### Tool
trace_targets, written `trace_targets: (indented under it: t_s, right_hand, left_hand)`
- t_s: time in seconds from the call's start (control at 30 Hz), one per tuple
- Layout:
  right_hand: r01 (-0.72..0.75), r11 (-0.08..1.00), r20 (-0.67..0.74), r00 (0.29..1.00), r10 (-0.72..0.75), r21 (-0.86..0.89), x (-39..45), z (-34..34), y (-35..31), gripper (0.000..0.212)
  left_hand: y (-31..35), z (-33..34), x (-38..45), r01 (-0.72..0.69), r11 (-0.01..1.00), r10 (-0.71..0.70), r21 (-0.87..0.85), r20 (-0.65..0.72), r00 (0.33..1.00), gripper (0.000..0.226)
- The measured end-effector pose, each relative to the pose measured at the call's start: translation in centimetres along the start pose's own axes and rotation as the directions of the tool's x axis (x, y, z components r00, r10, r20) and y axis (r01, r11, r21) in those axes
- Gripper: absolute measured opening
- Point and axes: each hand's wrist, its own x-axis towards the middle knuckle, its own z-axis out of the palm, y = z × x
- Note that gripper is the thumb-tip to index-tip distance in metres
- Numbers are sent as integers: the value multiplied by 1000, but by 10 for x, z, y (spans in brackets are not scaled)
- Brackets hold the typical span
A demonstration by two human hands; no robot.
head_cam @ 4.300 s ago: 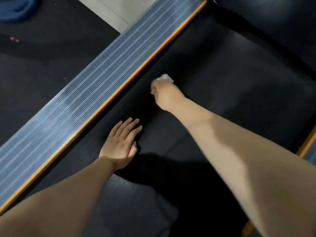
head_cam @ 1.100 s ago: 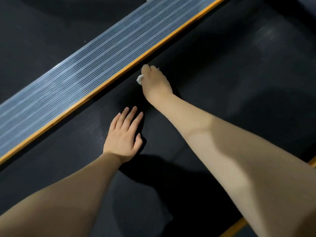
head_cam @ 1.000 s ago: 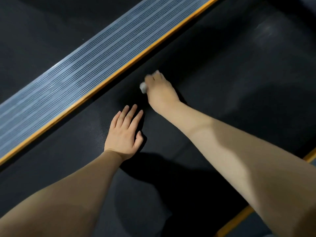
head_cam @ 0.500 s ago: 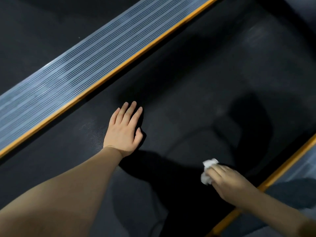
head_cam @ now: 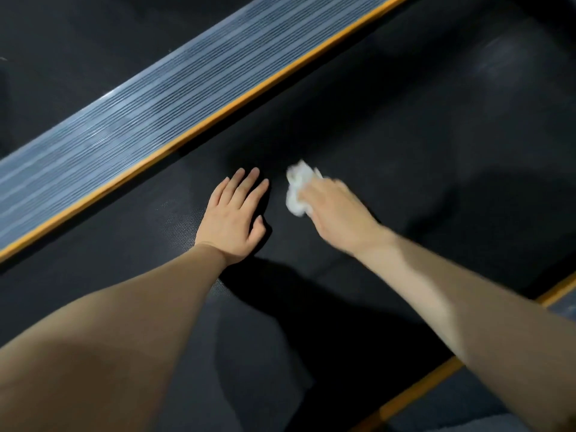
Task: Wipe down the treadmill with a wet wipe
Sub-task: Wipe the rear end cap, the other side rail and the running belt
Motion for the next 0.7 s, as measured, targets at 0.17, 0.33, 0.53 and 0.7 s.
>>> trace_targets:
  t_s: [0.17,0.33,0.53,0.7]
  right_hand:
    - [-2,999,254,967,-8,40,-188,13,3,35]
    - [-145,986,493,866,87,80,-267,13,-3,32]
    - [-375,919,525,810,260,124,-251,0,-9,33]
    - [-231,970,468,851,238,-75,-258,0,-13,43]
  left_hand:
    - [2,-3,1,18,1000,-18,4,16,1000,66]
    - [7,-6,-1,26,999,-27,19,32,999,65]
    - [6,0,-63,-76,996,78,-41,47,996,63]
    - [-10,7,-117,-177,984,175,9,82,981,66]
